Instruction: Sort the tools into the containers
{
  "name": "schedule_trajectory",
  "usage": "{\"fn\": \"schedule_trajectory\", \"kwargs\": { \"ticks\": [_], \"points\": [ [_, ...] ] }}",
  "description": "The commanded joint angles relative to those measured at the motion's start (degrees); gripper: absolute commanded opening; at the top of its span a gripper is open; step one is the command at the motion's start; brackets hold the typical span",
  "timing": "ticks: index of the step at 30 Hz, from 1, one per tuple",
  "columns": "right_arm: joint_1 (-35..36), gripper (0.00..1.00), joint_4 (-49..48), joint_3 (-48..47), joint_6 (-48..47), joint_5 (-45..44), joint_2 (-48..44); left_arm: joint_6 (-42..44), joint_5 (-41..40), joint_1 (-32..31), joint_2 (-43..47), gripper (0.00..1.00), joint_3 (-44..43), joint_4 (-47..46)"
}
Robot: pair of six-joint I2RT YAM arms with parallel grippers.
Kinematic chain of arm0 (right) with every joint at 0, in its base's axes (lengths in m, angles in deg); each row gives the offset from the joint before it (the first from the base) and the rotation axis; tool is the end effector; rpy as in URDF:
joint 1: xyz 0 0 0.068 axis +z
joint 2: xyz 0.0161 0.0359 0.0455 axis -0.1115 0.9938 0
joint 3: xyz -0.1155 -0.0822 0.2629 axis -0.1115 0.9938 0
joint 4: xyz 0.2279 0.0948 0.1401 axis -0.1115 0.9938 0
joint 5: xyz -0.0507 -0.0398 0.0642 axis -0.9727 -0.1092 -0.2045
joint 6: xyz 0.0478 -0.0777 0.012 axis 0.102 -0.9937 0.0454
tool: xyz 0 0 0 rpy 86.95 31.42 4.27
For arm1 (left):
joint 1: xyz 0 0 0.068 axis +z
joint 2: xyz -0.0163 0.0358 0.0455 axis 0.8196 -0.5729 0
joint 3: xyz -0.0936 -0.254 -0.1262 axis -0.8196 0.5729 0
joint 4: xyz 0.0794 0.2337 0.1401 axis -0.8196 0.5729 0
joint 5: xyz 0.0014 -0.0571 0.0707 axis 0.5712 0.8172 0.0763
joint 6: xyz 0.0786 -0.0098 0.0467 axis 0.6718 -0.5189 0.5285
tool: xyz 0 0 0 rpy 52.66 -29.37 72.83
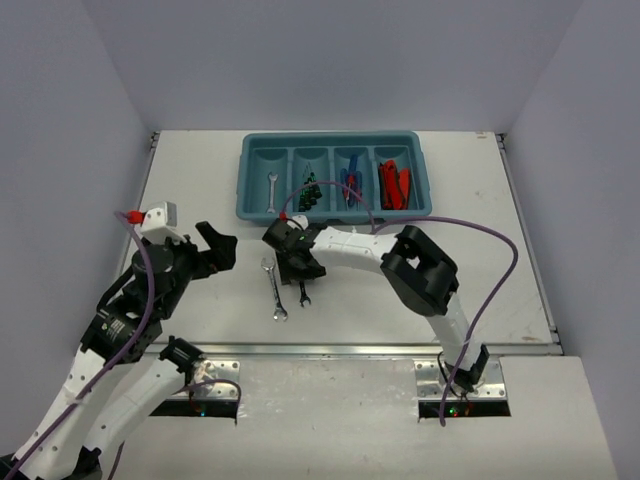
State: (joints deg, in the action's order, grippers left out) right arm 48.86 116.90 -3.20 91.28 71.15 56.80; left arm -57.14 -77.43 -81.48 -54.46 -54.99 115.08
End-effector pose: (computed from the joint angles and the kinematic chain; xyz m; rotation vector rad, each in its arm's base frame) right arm 0.2933 0.3824 0.1106 -0.0981 2.6872 0.1591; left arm 0.1407 -0.0393 0.3431 -0.2367 1.8991 -0.3055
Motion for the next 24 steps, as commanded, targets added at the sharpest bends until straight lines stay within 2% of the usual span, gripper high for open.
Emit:
{"fn": "schedule_trajectory", "kwargs": {
  "ticks": [1, 3, 7, 9, 12, 15, 20, 24],
  "points": [
    [0.4, 0.53, 5.4, -5.5, 1.1, -2.0, 3.5, 2.0, 2.2, 0.2, 1.7, 1.0, 0.5, -4.1],
    [0.4, 0.45, 6.8, -6.7, 1.1, -2.2, 5.4, 2.0, 2.5, 0.2, 1.4, 1.0, 0.5, -4.0],
    [0.4, 0.23, 11.5, -7.8, 1.1, -3.0, 9.4, 1.9, 2.2, 0.2, 3.0, 1.0, 0.5, -3.9],
    [0.4, 0.17, 12.8, -7.6, 1.4, -2.7, 10.1, 1.8, 2.0, 0.2, 5.2, 1.0, 1.0, -4.3],
    [0.4, 0.14, 13.6, -6.7, 1.4, -1.8, 10.1, 1.8, 1.9, 0.2, 6.9, 1.0, 1.4, -4.8],
    [0.4, 0.02, 13.6, -5.3, 1.1, -1.3, 9.4, 1.8, 2.0, 0.2, 7.6, 1.0, 1.5, -5.0],
    [0.6, 0.0, 12.0, -2.6, 0.4, 0.3, 4.5, 1.9, 3.2, 0.2, 5.8, 1.0, 1.4, -5.1],
    [0.6, 0.0, 8.1, 2.1, -1.3, -0.7, -5.2, 0.4, 5.9, 0.2, 2.3, 1.0, 0.5, -4.4]
  ]
}}
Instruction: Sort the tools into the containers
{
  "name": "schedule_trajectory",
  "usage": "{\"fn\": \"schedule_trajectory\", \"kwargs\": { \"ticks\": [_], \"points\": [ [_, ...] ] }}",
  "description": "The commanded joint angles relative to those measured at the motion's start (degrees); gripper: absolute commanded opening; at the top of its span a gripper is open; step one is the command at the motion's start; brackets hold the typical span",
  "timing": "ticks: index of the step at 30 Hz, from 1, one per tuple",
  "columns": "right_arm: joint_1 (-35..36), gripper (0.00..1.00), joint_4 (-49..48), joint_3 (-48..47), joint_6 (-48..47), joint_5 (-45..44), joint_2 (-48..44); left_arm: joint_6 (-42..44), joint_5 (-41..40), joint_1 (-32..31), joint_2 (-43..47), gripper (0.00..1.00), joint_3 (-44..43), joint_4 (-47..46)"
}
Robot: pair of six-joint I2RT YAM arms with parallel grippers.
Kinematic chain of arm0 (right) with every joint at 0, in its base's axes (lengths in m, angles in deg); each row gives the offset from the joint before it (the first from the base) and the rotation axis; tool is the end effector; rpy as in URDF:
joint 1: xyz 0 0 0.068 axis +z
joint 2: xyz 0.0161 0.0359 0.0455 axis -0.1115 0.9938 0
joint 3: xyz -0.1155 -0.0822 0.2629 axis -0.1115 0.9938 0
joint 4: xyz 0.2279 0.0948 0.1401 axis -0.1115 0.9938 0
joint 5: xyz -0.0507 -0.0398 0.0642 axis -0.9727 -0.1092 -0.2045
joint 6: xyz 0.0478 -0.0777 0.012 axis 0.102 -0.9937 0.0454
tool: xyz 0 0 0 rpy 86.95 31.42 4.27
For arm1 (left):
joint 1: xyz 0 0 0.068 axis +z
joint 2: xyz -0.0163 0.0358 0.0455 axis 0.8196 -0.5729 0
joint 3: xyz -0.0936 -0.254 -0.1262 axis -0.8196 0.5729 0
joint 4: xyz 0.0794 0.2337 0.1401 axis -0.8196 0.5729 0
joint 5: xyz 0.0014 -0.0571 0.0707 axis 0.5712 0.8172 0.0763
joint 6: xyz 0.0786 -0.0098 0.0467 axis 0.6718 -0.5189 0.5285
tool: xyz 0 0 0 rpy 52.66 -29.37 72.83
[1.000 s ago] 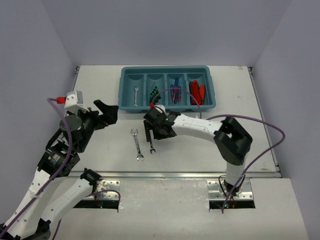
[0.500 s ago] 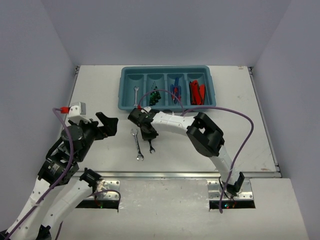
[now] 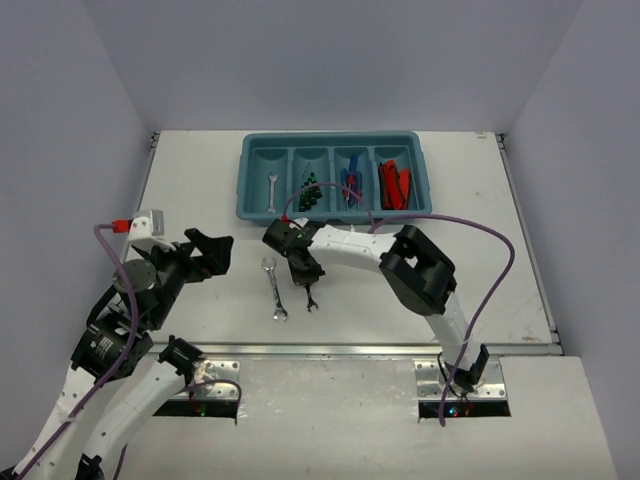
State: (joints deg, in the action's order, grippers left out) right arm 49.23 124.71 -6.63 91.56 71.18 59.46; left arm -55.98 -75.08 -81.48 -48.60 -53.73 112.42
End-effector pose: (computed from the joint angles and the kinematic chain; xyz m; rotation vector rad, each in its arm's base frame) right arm 0.2878 0.3800 0.1009 -0.1280 2.7651 0.0306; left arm 0.1226 -0.0339 0.3530 -0.2051 1.7910 -0.3867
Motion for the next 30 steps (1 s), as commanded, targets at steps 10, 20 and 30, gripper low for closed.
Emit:
{"fn": "schedule_trajectory", "kwargs": {
  "ticks": [10, 20, 30],
  "points": [
    [0.3, 0.0, -11.1, 21.5, -8.7, 2.9, -29.5, -15.3, 25.9, 0.1, -5.1, 1.0, 15.6, -27.5],
    [2.1, 0.0, -25.4, 34.1, -15.2, 11.1, -48.7, -28.9, 40.2, -0.1, -17.4, 0.93, 30.8, -69.4],
    [4.0, 0.0, -30.9, 34.4, -18.2, 15.9, -52.8, -30.1, 40.1, -3.0, -25.4, 0.69, 30.0, -75.2]
  ]
}}
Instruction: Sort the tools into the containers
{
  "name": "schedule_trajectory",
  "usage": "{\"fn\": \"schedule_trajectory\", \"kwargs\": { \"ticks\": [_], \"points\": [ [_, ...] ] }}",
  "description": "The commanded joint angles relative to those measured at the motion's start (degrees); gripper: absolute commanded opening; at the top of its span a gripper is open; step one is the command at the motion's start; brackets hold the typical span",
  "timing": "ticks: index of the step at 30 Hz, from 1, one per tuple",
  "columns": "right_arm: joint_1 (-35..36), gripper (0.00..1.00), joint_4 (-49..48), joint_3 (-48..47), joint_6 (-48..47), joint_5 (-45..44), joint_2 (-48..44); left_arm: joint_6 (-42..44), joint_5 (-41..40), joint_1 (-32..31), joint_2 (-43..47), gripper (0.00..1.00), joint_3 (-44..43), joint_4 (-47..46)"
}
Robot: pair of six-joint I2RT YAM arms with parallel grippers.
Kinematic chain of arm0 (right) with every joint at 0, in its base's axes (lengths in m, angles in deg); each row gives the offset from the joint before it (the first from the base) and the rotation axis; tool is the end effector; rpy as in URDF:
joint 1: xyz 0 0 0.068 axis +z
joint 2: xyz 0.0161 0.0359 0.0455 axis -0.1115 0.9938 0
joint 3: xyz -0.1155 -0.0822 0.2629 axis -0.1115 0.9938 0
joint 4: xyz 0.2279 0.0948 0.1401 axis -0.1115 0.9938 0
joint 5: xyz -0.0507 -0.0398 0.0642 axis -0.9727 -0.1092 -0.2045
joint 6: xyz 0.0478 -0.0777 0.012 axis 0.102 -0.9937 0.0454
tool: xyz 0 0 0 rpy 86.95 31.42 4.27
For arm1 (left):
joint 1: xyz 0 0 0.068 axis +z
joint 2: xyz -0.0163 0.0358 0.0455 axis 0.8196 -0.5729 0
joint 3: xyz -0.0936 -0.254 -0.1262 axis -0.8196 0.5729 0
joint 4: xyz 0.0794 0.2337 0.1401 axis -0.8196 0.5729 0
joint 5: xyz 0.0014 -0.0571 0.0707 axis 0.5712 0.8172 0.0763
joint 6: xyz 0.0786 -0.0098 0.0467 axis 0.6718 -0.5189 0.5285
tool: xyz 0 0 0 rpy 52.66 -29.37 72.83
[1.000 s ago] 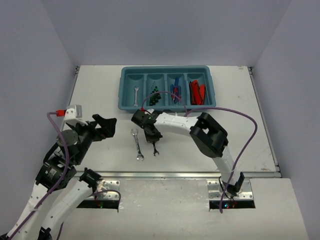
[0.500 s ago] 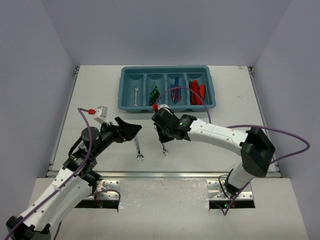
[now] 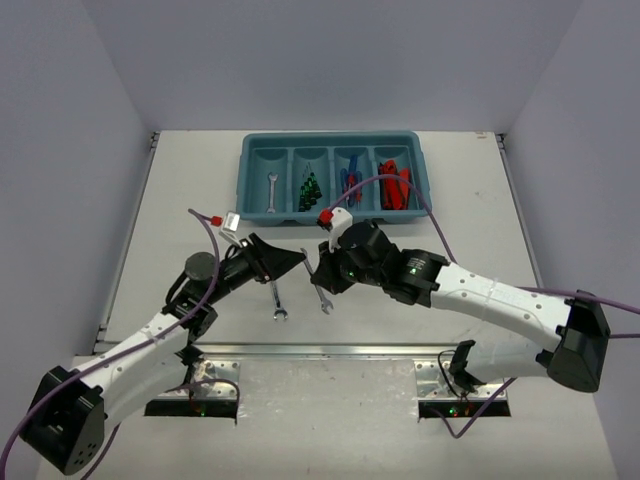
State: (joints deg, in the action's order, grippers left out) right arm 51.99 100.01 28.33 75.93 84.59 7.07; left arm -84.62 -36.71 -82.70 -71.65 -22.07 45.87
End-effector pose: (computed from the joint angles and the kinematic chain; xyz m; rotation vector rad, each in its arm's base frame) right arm 0.1786 0.2825 0.2799 -0.4804 2.2358 0.8363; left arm 0.1890 -0.1329 0.2298 -0.0921 1.7753 -1.3747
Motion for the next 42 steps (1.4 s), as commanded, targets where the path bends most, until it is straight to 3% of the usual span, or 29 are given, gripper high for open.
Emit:
{"fn": "schedule_trajectory", "kwargs": {
  "ticks": [1, 5, 9, 11, 13, 15, 20, 26, 32, 36, 37, 39, 42],
  "points": [
    [1.4, 0.0, -6.2, -1.2, -2.9, 2.3, 0.1, -1.5, 1.7, -2.3, -2.9, 0.67, -2.2, -9.2],
    [2.5, 0.0, -6.0, -2.6, -3.1, 0.0, 1.0, -0.9, 0.6, -4.9, -4.0, 0.49, -3.1, -8.9],
    [2.8, 0.0, -5.7, -3.3, -2.9, -5.1, 0.9, -0.6, 0.3, -5.6, -5.4, 0.06, -3.7, -7.5],
    [2.9, 0.03, -5.5, -3.1, -3.1, -5.8, 0.9, 0.2, -0.1, -5.5, -5.6, 0.0, -4.7, -5.8],
    [2.9, 0.17, -5.2, -2.4, -3.1, -6.9, 0.8, 2.6, -2.0, -5.6, -6.3, 0.0, -7.5, -1.2],
    [3.0, 0.97, -4.0, -1.2, -2.4, -9.6, 0.1, 5.3, -5.5, -5.5, -7.8, 0.0, -13.6, 8.7],
    [2.8, 0.99, 13.7, -1.9, 4.9, -28.3, -2.9, 18.7, -30.0, -3.6, -19.0, 0.0, -41.3, 40.1],
    [2.4, 0.99, 17.0, 4.0, 5.1, -31.3, -14.7, 29.5, -40.4, 7.3, -44.7, 0.0, -70.6, 63.4],
    [2.4, 0.99, 19.8, 9.4, 3.1, -30.2, -26.9, 37.3, -45.3, 11.3, -68.4, 0.0, -96.4, 72.2],
    [2.3, 0.99, 21.8, 10.9, 2.1, -30.3, -31.8, 40.1, -45.2, 12.1, -77.5, 0.0, -107.2, 74.6],
    [2.3, 0.99, 22.0, 11.2, 2.1, -30.2, -32.5, 40.5, -44.8, 12.1, -79.0, 0.05, -108.9, 74.5],
    [2.3, 0.99, 22.2, 11.5, 1.7, -29.5, -33.8, 40.3, -42.9, 12.1, -80.5, 0.35, -110.7, 75.0],
    [2.3, 0.99, 22.6, 11.4, 1.2, -28.8, -34.1, 38.9, -40.8, 12.1, -80.5, 0.64, -112.5, 76.8]
  ]
}}
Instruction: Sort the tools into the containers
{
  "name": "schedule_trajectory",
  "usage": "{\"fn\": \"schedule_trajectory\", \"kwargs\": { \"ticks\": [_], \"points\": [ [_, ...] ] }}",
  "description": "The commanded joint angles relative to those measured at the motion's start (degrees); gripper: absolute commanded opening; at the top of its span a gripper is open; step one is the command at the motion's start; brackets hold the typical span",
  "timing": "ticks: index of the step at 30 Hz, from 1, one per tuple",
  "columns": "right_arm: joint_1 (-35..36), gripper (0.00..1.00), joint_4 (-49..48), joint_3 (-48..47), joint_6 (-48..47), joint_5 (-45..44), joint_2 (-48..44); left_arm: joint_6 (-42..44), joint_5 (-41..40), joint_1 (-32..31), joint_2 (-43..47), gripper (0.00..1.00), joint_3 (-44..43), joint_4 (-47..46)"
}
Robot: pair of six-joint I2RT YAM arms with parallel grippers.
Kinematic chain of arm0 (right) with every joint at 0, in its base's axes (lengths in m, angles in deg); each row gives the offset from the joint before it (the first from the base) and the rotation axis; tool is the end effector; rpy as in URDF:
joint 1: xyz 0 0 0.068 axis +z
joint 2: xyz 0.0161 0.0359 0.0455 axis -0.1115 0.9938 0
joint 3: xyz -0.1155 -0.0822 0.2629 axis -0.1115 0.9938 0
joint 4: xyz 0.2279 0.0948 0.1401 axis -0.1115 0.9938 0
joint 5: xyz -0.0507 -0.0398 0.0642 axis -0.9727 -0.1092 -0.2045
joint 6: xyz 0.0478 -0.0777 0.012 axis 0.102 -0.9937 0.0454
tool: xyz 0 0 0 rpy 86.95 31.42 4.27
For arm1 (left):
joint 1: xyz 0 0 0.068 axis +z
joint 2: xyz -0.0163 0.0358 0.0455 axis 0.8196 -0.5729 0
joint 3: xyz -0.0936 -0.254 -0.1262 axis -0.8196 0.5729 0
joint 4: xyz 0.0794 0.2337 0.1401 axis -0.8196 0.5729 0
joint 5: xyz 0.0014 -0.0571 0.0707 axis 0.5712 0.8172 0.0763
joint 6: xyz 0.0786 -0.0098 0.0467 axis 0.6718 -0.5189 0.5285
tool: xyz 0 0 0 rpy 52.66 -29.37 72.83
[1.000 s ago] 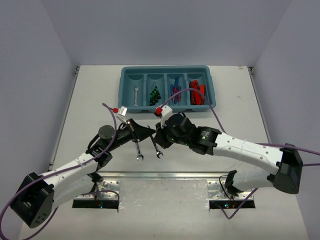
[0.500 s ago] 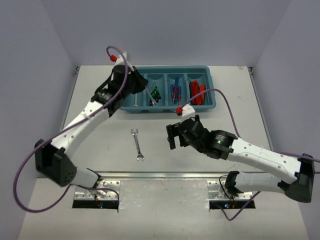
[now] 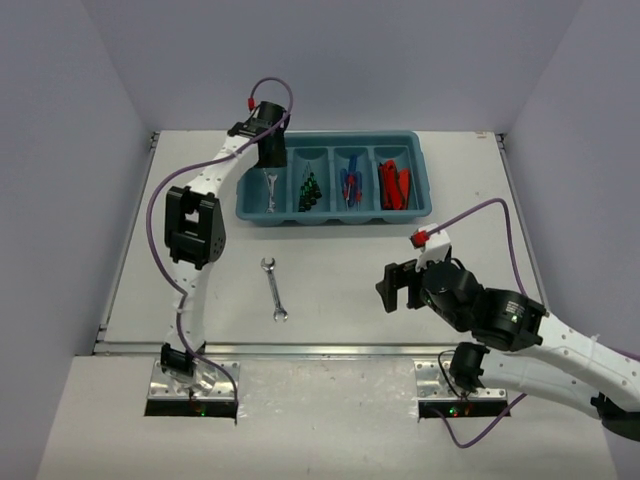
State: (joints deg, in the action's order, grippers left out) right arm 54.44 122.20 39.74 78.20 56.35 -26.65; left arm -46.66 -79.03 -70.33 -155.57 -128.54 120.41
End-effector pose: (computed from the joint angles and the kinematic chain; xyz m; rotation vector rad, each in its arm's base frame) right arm 0.1224 0.1319 0.2958 -0.1635 2.0869 0.4405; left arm 0.5594 -0.1221 0.2330 -0.1762 2.4174 0.2107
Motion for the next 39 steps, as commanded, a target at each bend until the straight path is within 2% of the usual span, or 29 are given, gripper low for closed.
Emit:
{"fn": "schedule_trajectory", "kwargs": {
  "ticks": [1, 2, 4, 5, 6, 8, 9, 11, 12, 14, 17, 21, 25, 31, 35, 38, 39],
  "points": [
    [-0.1, 0.99, 0.7, -0.1, -1.2, -0.4, -0.1, 0.0, 1.6, -0.4, 5.5, 0.72, -5.8, 3.0],
    [-0.1, 0.99, 0.9, -0.2, -1.2, -0.2, 0.3, -0.9, 1.5, -0.7, 8.0, 0.79, -5.2, 3.5],
    [-0.1, 0.99, 1.1, -0.1, -1.0, 0.3, 0.9, -2.8, -1.0, -2.4, 15.3, 1.0, -1.5, 3.8],
    [-0.1, 0.99, 1.0, -0.1, -0.7, 0.4, 1.1, -3.9, -3.1, -3.7, 18.2, 1.0, 0.6, 3.5],
    [-0.1, 0.99, 1.1, 0.1, -0.6, 0.7, 1.3, -5.3, -5.1, -5.1, 26.2, 1.0, 8.1, 2.1],
    [0.0, 0.99, 1.0, 0.3, -0.3, 0.8, 1.4, -8.7, -7.9, -7.7, 35.0, 1.0, 18.3, -0.5],
    [-0.1, 0.99, 1.0, 0.3, -0.1, 0.8, 1.3, -13.0, -9.9, -10.4, 39.2, 1.0, 29.4, -2.1],
    [-0.1, 0.99, 1.3, 0.7, 1.4, -1.5, 0.6, -19.6, -12.0, -12.9, 50.7, 1.0, 42.2, -5.1],
    [-0.1, 0.99, 1.6, 0.9, 2.5, -3.4, 0.0, -23.5, -12.8, -14.3, 54.7, 1.0, 49.6, -6.1],
    [-0.1, 0.99, 1.6, 1.3, 4.1, -4.1, -1.7, -28.5, -12.4, -15.9, 57.0, 1.0, 58.5, -6.3],
    [-0.1, 0.99, 1.6, 2.1, 5.8, -4.1, -4.0, -35.2, -12.3, -19.5, 56.0, 1.0, 66.8, -6.3],
    [-0.1, 0.99, 1.6, 3.1, 5.9, -2.3, -2.9, -37.3, -8.9, -22.2, 51.3, 1.0, 72.6, -9.9],
    [-0.1, 0.99, 2.4, 3.4, 5.4, -1.6, -0.4, -38.5, -6.8, -22.9, 48.3, 1.0, 74.1, -12.5],
    [-0.1, 0.99, 2.5, 3.5, 4.9, -2.4, 2.7, -41.1, -4.1, -22.8, 44.8, 0.99, 73.7, -10.9],
    [-0.1, 0.99, 2.3, 3.7, 5.5, -3.2, 4.1, -41.9, 0.6, -22.8, 39.9, 0.89, 73.0, -11.0],
    [0.0, 0.99, 1.1, 4.7, 5.4, -3.3, 4.1, -41.8, 3.5, -22.9, 37.3, 0.76, 72.6, -10.6],
    [-0.1, 0.99, 0.7, 5.0, 5.5, -3.3, 3.9, -41.9, 3.8, -23.0, 37.1, 0.76, 72.6, -10.4]
  ]
}}
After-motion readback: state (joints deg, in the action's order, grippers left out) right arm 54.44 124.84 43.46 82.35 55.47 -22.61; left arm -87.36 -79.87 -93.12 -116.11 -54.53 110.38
